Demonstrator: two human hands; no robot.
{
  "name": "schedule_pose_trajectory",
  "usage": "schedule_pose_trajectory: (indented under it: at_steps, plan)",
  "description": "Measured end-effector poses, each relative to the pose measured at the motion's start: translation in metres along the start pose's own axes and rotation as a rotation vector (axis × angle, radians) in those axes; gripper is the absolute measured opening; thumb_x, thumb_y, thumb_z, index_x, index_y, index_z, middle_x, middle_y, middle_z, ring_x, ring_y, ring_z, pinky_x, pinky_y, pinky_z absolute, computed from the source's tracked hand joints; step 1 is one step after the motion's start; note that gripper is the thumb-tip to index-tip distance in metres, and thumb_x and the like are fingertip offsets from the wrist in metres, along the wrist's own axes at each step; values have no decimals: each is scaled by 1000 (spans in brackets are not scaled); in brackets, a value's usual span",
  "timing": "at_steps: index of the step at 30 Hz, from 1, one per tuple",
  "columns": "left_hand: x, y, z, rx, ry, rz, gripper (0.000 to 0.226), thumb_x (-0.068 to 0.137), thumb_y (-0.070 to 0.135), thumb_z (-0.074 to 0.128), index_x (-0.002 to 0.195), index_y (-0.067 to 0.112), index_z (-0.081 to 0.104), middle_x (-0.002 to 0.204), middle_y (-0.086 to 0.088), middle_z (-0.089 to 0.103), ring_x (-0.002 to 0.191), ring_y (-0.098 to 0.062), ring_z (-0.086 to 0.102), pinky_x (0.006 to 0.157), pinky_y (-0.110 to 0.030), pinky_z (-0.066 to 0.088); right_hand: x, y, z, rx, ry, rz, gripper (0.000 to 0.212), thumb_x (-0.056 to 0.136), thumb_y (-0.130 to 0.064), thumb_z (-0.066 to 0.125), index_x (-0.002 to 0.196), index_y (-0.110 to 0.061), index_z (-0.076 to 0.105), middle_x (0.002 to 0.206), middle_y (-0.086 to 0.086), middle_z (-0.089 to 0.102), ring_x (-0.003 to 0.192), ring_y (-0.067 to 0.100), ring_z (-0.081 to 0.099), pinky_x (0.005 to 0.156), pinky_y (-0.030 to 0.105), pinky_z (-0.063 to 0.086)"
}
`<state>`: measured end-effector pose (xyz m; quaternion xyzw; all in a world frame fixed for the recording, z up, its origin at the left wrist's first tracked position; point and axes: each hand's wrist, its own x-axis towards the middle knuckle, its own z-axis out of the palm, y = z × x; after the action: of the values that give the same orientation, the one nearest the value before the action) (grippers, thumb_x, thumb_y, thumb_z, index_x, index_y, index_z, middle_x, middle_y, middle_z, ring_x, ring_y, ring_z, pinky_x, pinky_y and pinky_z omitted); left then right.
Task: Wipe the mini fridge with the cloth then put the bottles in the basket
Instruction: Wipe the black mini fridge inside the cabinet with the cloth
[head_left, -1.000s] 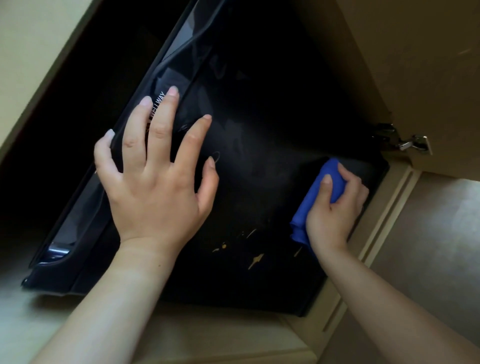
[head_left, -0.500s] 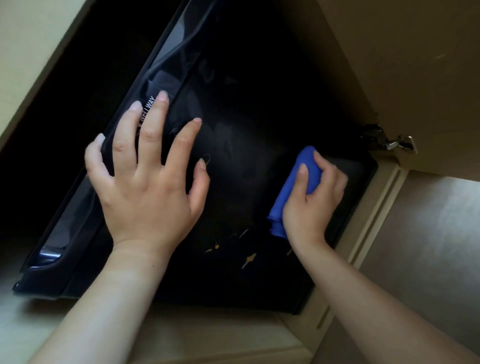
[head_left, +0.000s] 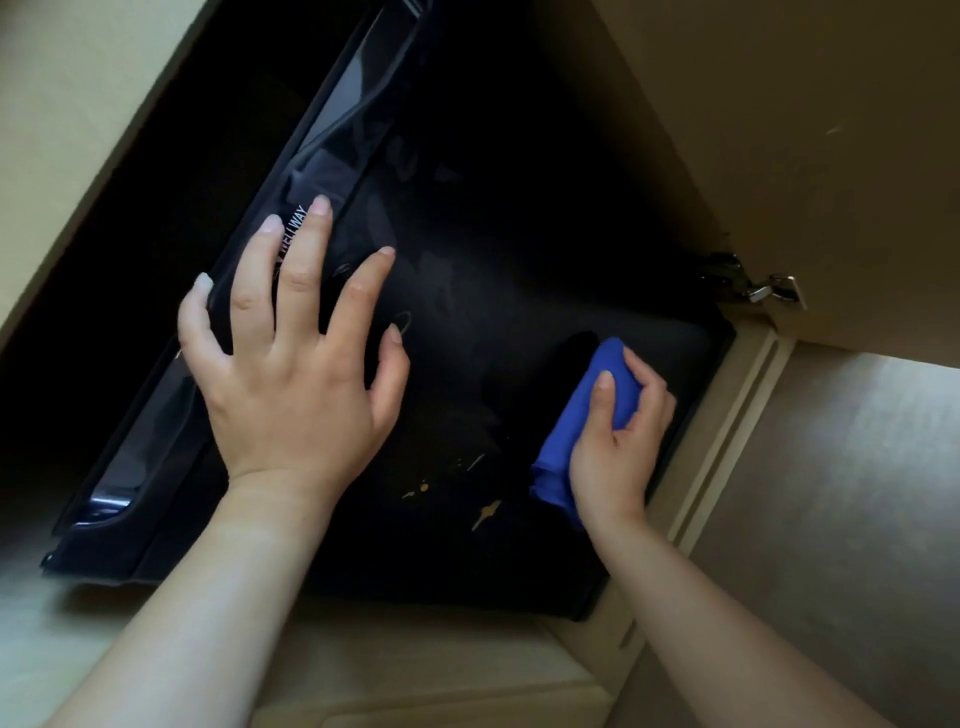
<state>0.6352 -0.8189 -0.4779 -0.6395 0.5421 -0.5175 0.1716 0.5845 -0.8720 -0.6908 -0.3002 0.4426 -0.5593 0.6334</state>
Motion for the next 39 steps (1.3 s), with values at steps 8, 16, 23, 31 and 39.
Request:
schedule_pose_trajectory:
  at_steps: [8, 16, 23, 31, 39]
  plan:
    - [-8, 50, -13, -260, -61, 9, 41, 87, 32, 53, 125, 19, 59, 140, -8, 49, 130, -26, 41, 104, -43, 27, 6, 56, -65, -134, 80, 258, 34, 97, -30, 45, 130, -17, 46, 126, -1, 40, 113, 11, 42, 95, 20, 30]
    - [-29, 61, 20, -190, -119, 65, 39, 88, 31, 52, 124, 20, 60, 142, -7, 47, 134, -24, 37, 114, -44, 14, 7, 83, -54, -153, 12, 290, 34, 97, -32, 45, 130, -25, 44, 128, -2, 41, 116, 14, 44, 102, 28, 33]
    - [-32, 62, 27, -119, -97, 82, 38, 92, 33, 46, 126, 22, 57, 145, -5, 45, 135, -24, 31, 114, -45, 13, 37, 97, -48, -251, 41, 212, 35, 99, -32, 41, 133, -24, 40, 136, 5, 37, 122, 20, 40, 106, 34, 30]
    - [-32, 63, 29, -87, -95, 106, 38, 92, 33, 45, 126, 22, 57, 145, -4, 45, 134, -25, 32, 112, -46, 16, -1, 97, -41, -240, 3, 188, 38, 97, -33, 43, 133, -18, 40, 127, -2, 37, 121, 20, 41, 104, 30, 30]
    - [-31, 64, 28, -164, -50, 50, 41, 91, 31, 44, 128, 17, 55, 143, -7, 46, 133, -24, 35, 113, -44, 19, 47, -13, 1, -177, -127, -315, 37, 92, -28, 48, 126, -11, 51, 119, 0, 41, 109, 12, 39, 94, 10, 24]
